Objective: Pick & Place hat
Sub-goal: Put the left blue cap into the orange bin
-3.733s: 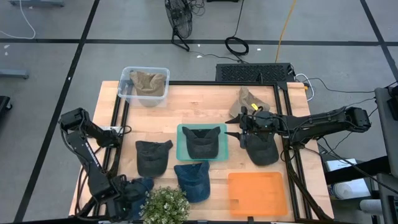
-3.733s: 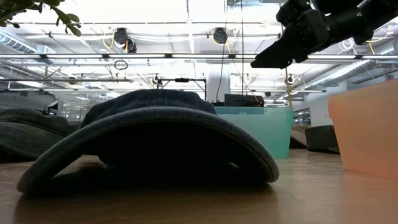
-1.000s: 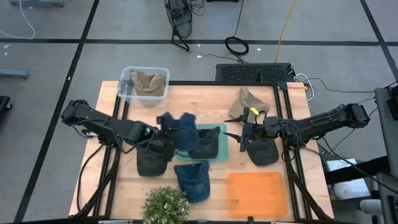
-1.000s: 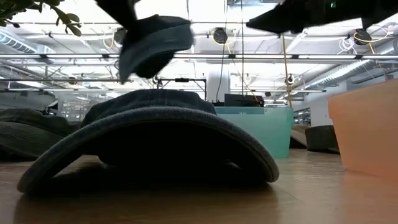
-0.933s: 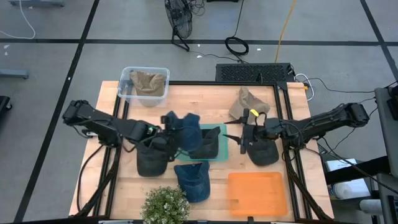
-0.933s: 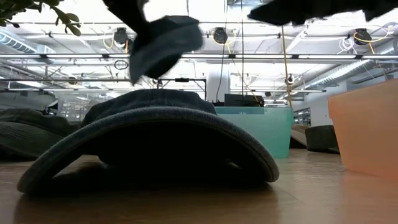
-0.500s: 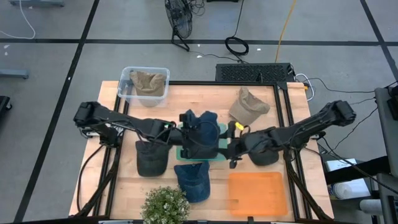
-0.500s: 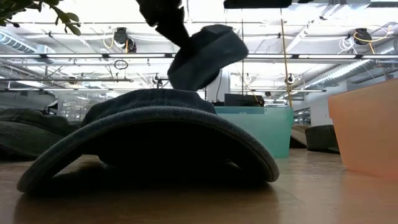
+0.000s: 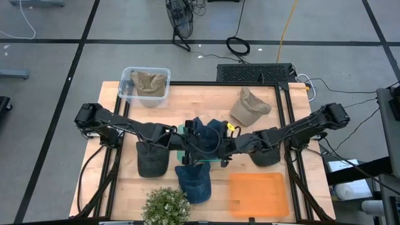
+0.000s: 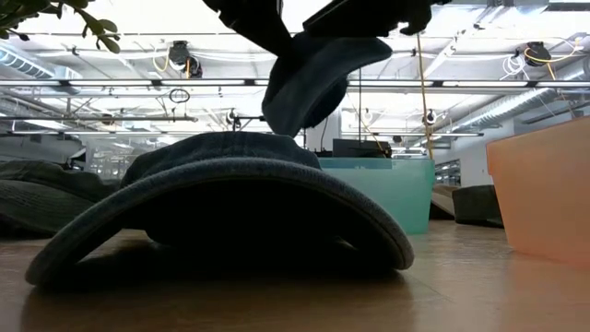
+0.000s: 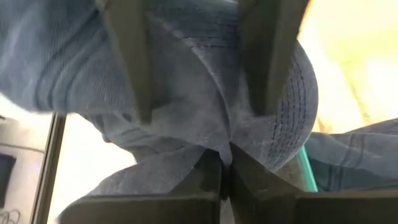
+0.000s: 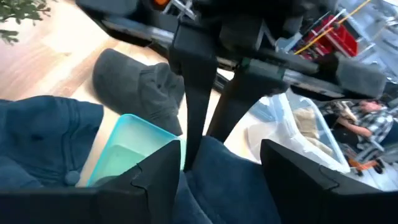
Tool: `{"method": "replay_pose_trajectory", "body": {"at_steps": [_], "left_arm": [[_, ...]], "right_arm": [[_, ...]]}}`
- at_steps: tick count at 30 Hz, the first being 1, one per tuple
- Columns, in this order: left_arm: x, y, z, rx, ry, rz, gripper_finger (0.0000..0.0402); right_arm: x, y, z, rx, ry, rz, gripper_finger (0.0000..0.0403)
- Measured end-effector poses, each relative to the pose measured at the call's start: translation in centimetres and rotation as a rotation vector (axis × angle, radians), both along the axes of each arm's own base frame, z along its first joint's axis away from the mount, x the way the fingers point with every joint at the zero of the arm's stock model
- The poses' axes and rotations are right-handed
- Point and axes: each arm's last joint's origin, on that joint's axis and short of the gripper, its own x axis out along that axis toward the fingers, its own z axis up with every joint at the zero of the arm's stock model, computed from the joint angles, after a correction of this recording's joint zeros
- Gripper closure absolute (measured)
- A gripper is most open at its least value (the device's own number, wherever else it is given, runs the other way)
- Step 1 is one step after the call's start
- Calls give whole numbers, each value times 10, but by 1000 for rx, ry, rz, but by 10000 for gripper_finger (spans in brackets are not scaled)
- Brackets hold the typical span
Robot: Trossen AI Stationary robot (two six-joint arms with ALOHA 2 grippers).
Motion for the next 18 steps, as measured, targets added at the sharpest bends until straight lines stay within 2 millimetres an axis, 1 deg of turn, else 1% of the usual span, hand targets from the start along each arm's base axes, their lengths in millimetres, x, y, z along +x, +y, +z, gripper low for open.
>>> {"method": "replay_pose_trajectory", "body": {"at_steps": [6,11,14,18], "left_arm": [[1,-5,1,28,-13,-38,381],[0,-5,1,36,-12,-40,395],[0,-5,1,52,-4,-37,392],[-1,-4,1,81,1,-38,376]], "right_arm": [[1,-9,-3,-8,30,-25,193],[0,-10,-6,3,63,-33,195],[-2,-11,-10,5,110,-40,207],[-3,-10,-13,12,139,-45,238]]}}
